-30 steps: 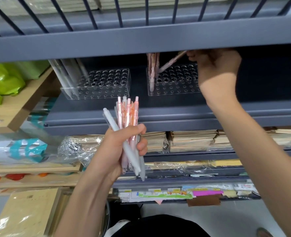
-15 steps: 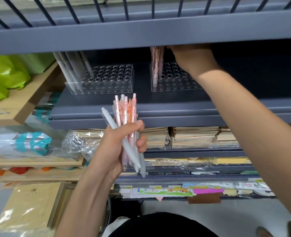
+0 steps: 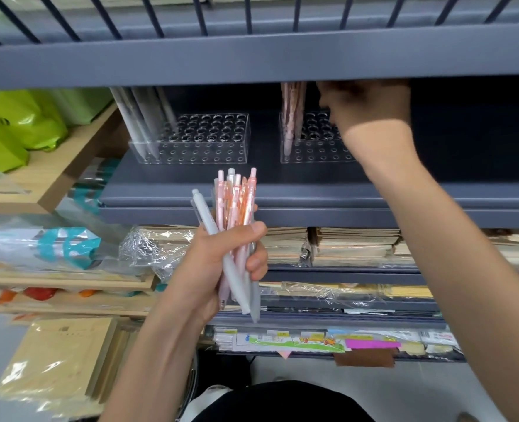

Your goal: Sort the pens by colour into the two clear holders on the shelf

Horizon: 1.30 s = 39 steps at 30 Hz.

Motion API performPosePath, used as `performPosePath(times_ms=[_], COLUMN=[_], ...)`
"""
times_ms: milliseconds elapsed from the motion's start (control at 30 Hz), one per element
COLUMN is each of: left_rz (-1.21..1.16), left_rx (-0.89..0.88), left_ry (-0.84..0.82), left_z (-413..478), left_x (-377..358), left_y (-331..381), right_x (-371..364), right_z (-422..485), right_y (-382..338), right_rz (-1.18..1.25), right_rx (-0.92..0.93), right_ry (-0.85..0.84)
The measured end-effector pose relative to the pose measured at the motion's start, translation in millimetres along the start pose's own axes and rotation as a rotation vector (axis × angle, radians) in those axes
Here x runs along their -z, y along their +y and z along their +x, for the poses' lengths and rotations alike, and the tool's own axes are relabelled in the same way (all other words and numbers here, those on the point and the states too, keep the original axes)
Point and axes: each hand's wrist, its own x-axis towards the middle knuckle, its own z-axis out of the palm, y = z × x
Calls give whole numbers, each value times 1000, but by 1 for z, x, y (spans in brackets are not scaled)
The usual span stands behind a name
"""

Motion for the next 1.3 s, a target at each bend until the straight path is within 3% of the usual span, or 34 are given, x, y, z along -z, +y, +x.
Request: performPosePath(times_ms=[167,433,633,833,933,1033,1167,1300], left_rz=[4,7,-16,-61,-71,-54,-23,-11], left_rx=[24,46,-1,-20,-35,-37,-37,-36], left_ry=[-10,-72,31,37,35,50,50,52], left_z=[3,7,11,12,13,13,11,11], left_x=[-2,-9,-7,2,0,-2,-3,-2], left_y=[-3,-7,-5,-3,-3,-3,-3,-3], right_x=[4,4,17,33,39,36,25,19], right_z=[-45,-54,-49,-21,-10,-7,-4,3], right_y=[11,15,22,27,33,35,31,27], right_rz=[136,261,476,697,603,472,226,-225], right_rx=[-182,-245,-287,-118,51,149,134,76], right_ry=[-559,-672,-502,84,264,332,330,168])
